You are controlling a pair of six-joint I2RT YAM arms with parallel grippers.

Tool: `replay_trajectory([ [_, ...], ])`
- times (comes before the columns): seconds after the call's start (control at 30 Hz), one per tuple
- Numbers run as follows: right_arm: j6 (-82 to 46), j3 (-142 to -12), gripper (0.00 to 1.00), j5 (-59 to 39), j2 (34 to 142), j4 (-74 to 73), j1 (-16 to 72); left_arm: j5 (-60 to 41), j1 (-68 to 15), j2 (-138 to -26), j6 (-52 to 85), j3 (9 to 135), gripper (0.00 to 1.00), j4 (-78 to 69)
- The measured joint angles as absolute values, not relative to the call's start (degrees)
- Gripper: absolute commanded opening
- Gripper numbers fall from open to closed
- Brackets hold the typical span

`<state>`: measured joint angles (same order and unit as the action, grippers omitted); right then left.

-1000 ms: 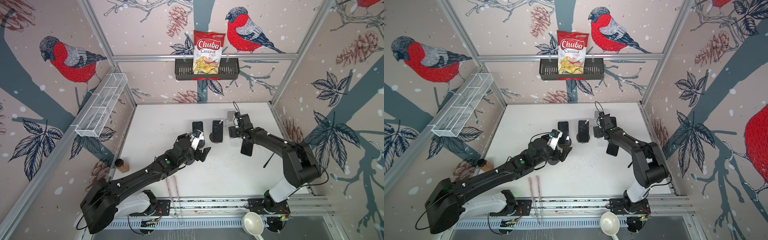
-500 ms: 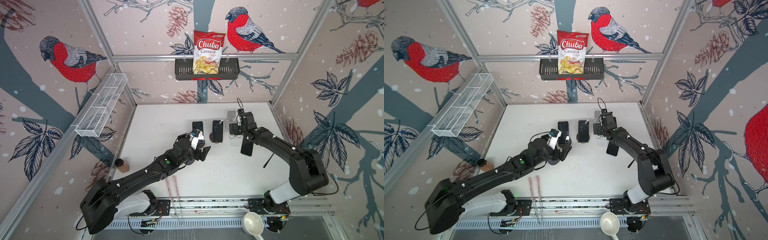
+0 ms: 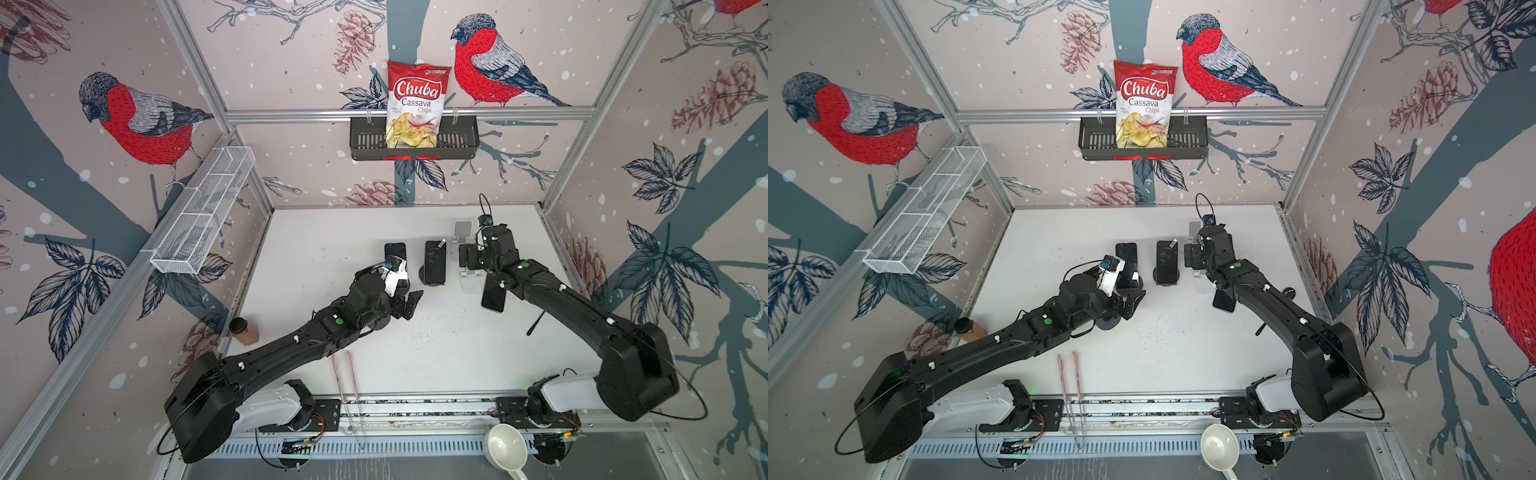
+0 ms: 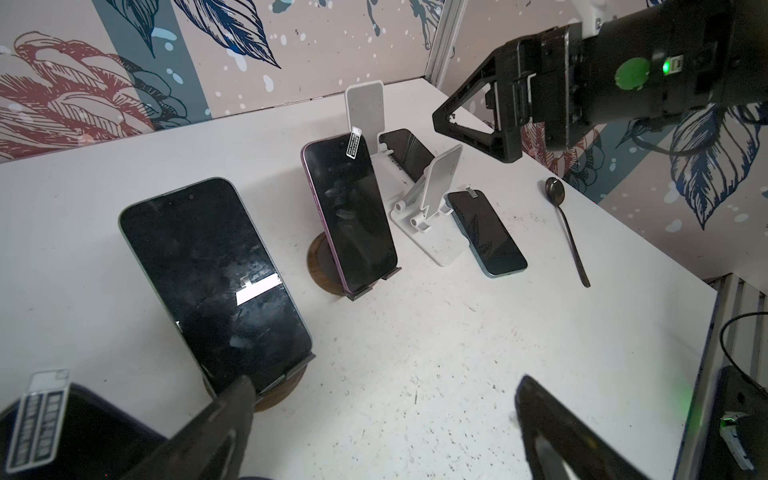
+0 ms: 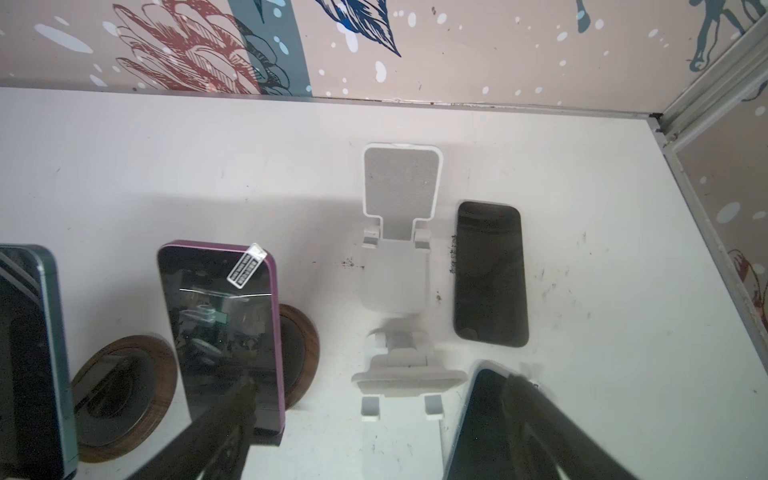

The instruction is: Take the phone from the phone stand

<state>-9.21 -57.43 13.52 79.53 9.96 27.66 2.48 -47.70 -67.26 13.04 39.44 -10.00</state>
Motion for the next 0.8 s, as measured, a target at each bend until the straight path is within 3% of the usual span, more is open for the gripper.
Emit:
replay_trajectory([
  [0.8, -10.9, -60.1, 0.93, 13.6, 81.2, 11.0, 39.3, 12.7, -47.4, -61.1, 18.0, 41.3, 0.97, -2.8],
])
